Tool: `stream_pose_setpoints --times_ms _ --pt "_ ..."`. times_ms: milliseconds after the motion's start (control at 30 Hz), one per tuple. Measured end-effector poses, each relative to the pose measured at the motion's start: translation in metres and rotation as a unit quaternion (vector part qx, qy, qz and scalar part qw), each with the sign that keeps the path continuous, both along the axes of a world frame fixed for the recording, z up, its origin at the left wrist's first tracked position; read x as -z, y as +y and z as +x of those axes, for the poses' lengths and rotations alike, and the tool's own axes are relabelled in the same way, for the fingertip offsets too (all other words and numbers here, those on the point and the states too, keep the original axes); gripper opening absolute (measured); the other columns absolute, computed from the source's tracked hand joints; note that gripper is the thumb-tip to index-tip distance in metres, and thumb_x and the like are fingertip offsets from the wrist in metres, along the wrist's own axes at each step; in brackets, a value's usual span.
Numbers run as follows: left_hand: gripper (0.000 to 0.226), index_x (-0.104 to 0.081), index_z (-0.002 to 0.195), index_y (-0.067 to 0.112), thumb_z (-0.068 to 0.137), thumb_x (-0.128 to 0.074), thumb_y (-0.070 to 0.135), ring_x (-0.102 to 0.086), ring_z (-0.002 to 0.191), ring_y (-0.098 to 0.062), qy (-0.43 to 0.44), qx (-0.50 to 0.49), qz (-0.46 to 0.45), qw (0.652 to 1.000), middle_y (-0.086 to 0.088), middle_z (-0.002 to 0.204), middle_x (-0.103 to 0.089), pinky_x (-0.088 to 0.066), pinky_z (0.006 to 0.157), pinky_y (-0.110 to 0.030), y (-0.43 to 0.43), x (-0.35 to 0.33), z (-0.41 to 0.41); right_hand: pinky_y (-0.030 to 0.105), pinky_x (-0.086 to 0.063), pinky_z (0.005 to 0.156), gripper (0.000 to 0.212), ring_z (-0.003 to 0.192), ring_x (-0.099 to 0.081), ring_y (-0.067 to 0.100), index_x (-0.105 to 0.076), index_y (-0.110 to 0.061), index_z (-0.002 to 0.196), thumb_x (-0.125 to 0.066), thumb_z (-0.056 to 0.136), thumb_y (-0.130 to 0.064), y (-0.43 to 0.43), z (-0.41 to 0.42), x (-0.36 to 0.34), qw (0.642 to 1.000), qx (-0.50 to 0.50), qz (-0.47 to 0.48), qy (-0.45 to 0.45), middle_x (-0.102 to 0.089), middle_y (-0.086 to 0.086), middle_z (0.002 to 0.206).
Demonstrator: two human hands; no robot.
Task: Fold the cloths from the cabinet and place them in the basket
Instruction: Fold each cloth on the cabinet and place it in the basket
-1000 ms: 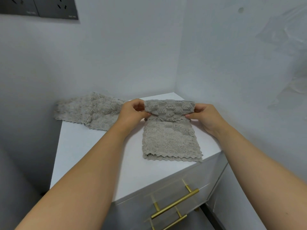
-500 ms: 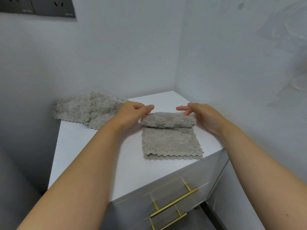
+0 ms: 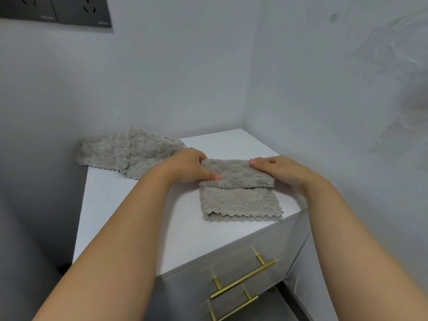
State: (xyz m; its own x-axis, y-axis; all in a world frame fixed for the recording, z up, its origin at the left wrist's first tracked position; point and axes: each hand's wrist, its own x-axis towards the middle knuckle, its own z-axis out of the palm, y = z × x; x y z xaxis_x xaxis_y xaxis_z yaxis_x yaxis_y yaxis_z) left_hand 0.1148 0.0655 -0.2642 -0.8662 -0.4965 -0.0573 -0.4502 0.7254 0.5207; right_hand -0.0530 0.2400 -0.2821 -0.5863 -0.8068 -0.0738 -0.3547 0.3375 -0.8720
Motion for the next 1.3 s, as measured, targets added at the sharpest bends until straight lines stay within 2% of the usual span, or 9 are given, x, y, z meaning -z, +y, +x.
stream_pose_setpoints --times_ms 100,233,433,667,867,1000,1067,1167,1300 --pt "0.054 -0.055 0.092 0.004 0.072 -0.075 0.049 -0.053 0.089 -0.03 0.026 -0.006 0.014 1.0 -0.005 0.088 -0.054 -0.032 0.064 -0.03 0.003 0.0 0.0 0.043 -0.038 0.108 0.048 0.108 -0.062 0.02 -0.07 -0.011 0.102 -0.075 0.072 -0.048 0.004 -0.002 -0.004 0.999 -0.024 0.003 -0.028 -0.069 0.004 0.113" --pt "0.047 -0.046 0.097 0.021 0.072 -0.077 0.045 -0.043 0.073 -0.012 0.076 -0.013 0.016 0.997 0.008 0.078 -0.042 -0.033 0.06 -0.025 0.006 -0.001 -0.002 0.041 -0.044 0.102 0.054 0.107 -0.062 0.029 -0.063 -0.003 0.108 -0.085 0.062 -0.023 0.011 -0.003 -0.008 0.998 -0.044 -0.006 -0.04 -0.066 0.017 0.114" --pt "0.039 -0.046 0.094 0.021 0.074 -0.08 0.025 -0.05 0.067 -0.012 0.205 -0.038 0.003 0.978 0.007 0.077 -0.056 -0.039 0.059 -0.029 0.016 0.005 -0.011 0.015 -0.049 0.065 0.03 0.072 -0.06 0.012 -0.058 -0.013 0.085 -0.073 0.072 0.009 0.002 0.001 -0.015 0.993 0.032 -0.109 0.037 -0.063 0.0 0.079" --pt "0.019 -0.051 0.094 0.016 0.076 -0.057 0.015 -0.049 0.089 -0.02 0.197 0.048 -0.022 0.979 0.002 0.092 -0.055 -0.041 0.073 -0.03 0.019 0.0 -0.003 0.02 -0.044 0.064 0.034 0.078 -0.054 0.015 -0.054 -0.014 0.087 -0.079 0.069 0.0 0.001 0.006 -0.023 0.982 0.025 -0.042 0.181 -0.06 -0.001 0.087" --pt "0.04 -0.068 0.083 0.003 0.099 -0.044 0.031 -0.055 0.073 -0.007 0.228 0.034 0.0 0.973 -0.001 0.1 -0.066 -0.043 0.076 -0.026 0.027 -0.009 -0.006 0.03 -0.044 0.084 0.039 0.091 -0.06 0.015 -0.062 -0.015 0.084 -0.06 0.084 -0.054 0.013 0.011 -0.042 0.981 -0.031 0.082 0.175 -0.066 -0.004 0.094" --pt "0.029 -0.056 0.062 0.019 0.086 -0.067 0.031 -0.061 0.086 -0.009 0.18 0.029 -0.041 0.982 0.005 0.098 -0.068 -0.047 0.085 -0.029 0.022 0.002 -0.013 0.028 -0.043 0.069 0.03 0.077 -0.056 0.018 -0.058 -0.01 0.077 -0.058 0.092 -0.035 -0.001 0.021 -0.038 0.975 0.018 0.054 0.217 -0.062 0.003 0.084" --pt "0.02 -0.056 0.08 0.023 0.08 -0.072 0.035 -0.059 0.093 -0.011 0.139 0.04 -0.018 0.989 0.008 0.102 -0.063 -0.047 0.084 -0.027 0.02 0.006 -0.012 0.026 -0.042 0.074 0.02 0.089 -0.055 0.015 -0.057 -0.016 0.094 -0.065 0.087 -0.033 -0.003 0.02 -0.032 0.969 -0.013 0.118 0.219 -0.058 -0.003 0.097" --pt "0.04 -0.057 0.109 0.027 0.077 -0.072 0.046 -0.053 0.095 -0.012 0.061 0.053 -0.015 0.997 0.009 0.104 -0.057 -0.04 0.08 -0.024 0.018 0.007 -0.013 0.026 -0.042 0.089 0.042 0.104 -0.052 0.013 -0.053 -0.022 0.121 -0.068 0.085 -0.037 -0.001 0.018 -0.032 0.958 -0.045 0.185 0.213 -0.052 -0.008 0.115" --pt "0.038 -0.066 0.099 0.019 0.079 -0.068 0.051 -0.054 0.082 -0.011 0.032 0.061 -0.023 0.997 0.008 0.085 -0.06 -0.041 0.068 -0.024 0.018 0.007 -0.013 0.028 -0.046 0.08 0.032 0.091 -0.059 0.015 -0.063 -0.017 0.112 -0.067 0.086 -0.035 -0.005 0.02 -0.029 0.953 -0.037 0.204 0.223 -0.063 -0.002 0.101"
